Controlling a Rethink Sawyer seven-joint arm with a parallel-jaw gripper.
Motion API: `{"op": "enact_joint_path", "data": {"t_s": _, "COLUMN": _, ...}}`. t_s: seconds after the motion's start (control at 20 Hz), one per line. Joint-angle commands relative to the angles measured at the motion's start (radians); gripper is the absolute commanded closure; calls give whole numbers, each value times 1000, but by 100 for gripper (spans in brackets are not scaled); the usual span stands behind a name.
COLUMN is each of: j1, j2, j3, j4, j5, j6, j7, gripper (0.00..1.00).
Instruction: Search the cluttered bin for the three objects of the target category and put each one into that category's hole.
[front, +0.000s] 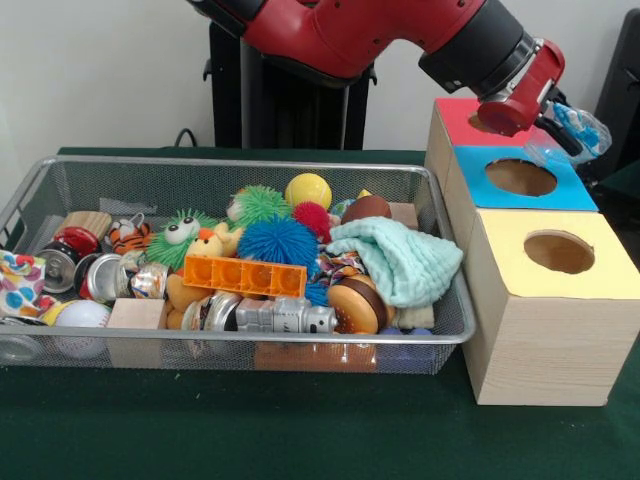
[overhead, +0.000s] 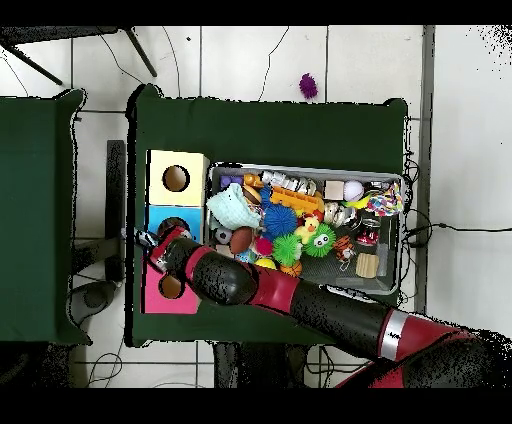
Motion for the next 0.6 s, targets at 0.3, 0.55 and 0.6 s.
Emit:
{"op": "enact_joint_path", "data": {"t_s": 0.3, "j1": -9, "j2": 14, "j3": -24, "j4": -68, "j5": -49, "j6": -61, "j7": 276, "gripper": 100}}
{"op": "enact_joint_path", "data": {"t_s": 0.55, "j1": -49, "j2": -2, "j3": -15, "j4": -67, "j5": -55, "j6": -7, "j7": 252, "gripper": 100}}
{"op": "enact_joint_path", "data": {"t_s": 0.6, "j1": -54, "j2": -4, "j3": -15, "j4": -67, "j5": -56, "j6": -3, "j7": 249, "gripper": 100}}
